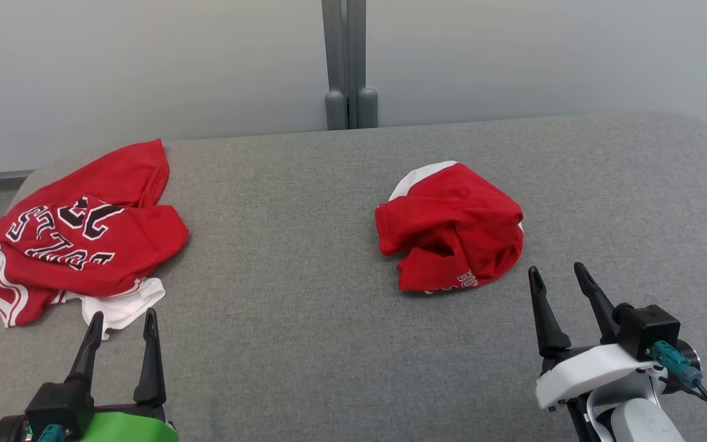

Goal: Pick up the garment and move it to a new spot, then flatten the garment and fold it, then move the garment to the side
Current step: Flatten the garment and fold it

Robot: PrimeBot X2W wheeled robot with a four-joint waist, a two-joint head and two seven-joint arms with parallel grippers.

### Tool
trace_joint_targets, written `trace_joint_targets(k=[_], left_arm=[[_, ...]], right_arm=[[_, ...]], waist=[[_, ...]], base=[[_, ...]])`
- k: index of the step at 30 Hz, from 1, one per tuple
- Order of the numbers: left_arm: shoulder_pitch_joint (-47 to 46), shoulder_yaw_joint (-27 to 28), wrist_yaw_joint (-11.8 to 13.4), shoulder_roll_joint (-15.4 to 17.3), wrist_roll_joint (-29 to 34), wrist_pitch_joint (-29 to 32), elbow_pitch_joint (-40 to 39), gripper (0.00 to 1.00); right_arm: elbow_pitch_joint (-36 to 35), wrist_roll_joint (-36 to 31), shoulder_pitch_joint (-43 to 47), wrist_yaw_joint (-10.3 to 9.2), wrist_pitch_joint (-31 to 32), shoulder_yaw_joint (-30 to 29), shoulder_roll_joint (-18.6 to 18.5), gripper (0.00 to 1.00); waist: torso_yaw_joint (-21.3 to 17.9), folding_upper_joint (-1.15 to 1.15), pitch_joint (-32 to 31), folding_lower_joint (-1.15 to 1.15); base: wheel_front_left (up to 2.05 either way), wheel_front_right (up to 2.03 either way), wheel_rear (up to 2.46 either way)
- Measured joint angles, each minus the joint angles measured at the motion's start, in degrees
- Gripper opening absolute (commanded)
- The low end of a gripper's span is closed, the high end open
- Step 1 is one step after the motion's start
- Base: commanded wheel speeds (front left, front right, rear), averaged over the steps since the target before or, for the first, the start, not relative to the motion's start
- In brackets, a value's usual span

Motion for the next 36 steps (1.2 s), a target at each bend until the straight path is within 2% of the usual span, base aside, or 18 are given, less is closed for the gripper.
trace_joint_targets(k=[18, 27, 36], left_arm=[[0.03, -0.2, -0.3, -0.62, 0.26, 0.0, 0.23, 1.0], [-0.14, -1.05, -0.52, -1.14, 0.41, 0.0, 0.25, 1.0], [-4.2, -2.53, -0.57, -1.64, 0.48, 0.0, -0.38, 1.0]], right_arm=[[0.98, -0.08, -1.24, 0.0, -0.58, -0.35, 0.0, 1.0], [4.99, -1.89, -10.99, 0.0, -1.1, 1.45, -2.77, 1.0], [14.24, -3.16, -25.76, 0.01, -1.2, 0.54, -7.64, 1.0]], waist=[[0.53, 0.0, -0.28, 0.0], [1.37, 0.0, 1.31, 0.0], [2.6, 0.0, 6.11, 0.0]], base=[[0.0, 0.0, 0.0], [0.0, 0.0, 0.0], [0.0, 0.0, 0.0]])
